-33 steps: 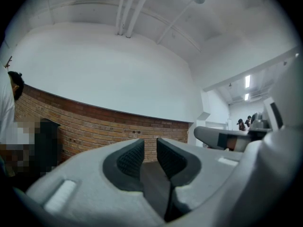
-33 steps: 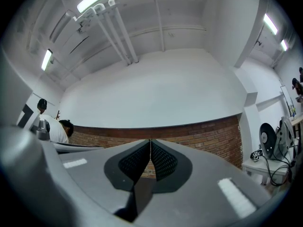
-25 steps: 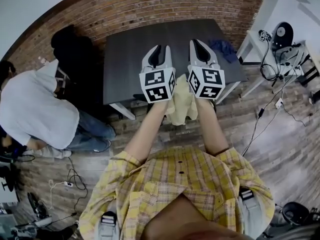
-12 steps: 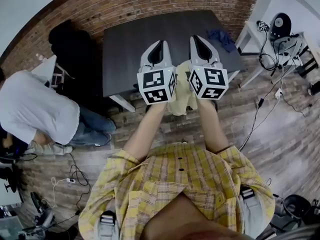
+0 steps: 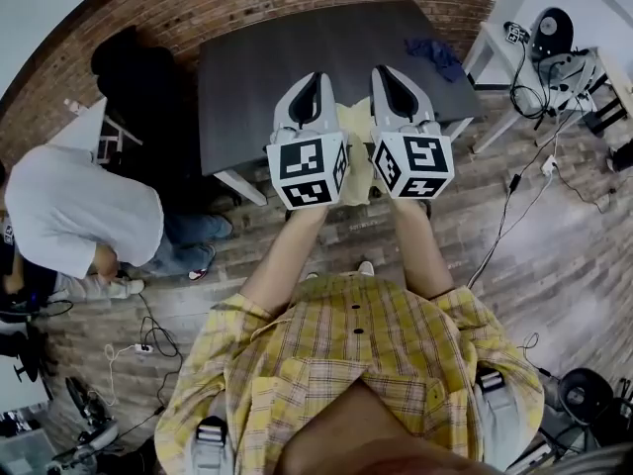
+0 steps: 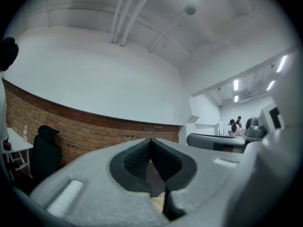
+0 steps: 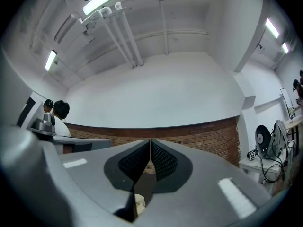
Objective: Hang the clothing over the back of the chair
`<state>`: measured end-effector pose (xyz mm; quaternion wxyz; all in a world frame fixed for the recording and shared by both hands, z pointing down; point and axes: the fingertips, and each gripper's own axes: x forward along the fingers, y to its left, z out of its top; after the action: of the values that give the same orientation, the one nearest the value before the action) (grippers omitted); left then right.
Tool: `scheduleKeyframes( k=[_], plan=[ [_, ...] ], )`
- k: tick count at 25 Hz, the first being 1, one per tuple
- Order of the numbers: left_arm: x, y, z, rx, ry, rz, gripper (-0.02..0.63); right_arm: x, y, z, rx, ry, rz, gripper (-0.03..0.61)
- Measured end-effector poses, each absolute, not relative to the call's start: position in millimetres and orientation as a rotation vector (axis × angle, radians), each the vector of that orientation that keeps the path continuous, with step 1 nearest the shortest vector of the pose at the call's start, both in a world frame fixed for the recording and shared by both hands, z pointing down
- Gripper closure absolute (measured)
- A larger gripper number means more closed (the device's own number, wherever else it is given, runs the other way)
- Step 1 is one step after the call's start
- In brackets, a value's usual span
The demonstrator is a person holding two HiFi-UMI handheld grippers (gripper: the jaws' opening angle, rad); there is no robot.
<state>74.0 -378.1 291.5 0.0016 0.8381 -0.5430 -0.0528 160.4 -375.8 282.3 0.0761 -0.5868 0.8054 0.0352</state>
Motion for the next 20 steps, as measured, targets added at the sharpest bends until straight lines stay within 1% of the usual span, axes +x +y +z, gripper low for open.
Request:
scheduleKeyframes(
  k=[4, 20],
  plan=[
    [75, -363, 297, 2.652, -1.691, -0.153, 0.614, 157, -359, 287, -1.75, 2.416, 0.093, 0.583],
    [69, -306, 314, 2.718, -1.599, -0.086, 0.615, 151, -303, 308, -1.799, 2.416, 0.041, 0.583]
  ],
)
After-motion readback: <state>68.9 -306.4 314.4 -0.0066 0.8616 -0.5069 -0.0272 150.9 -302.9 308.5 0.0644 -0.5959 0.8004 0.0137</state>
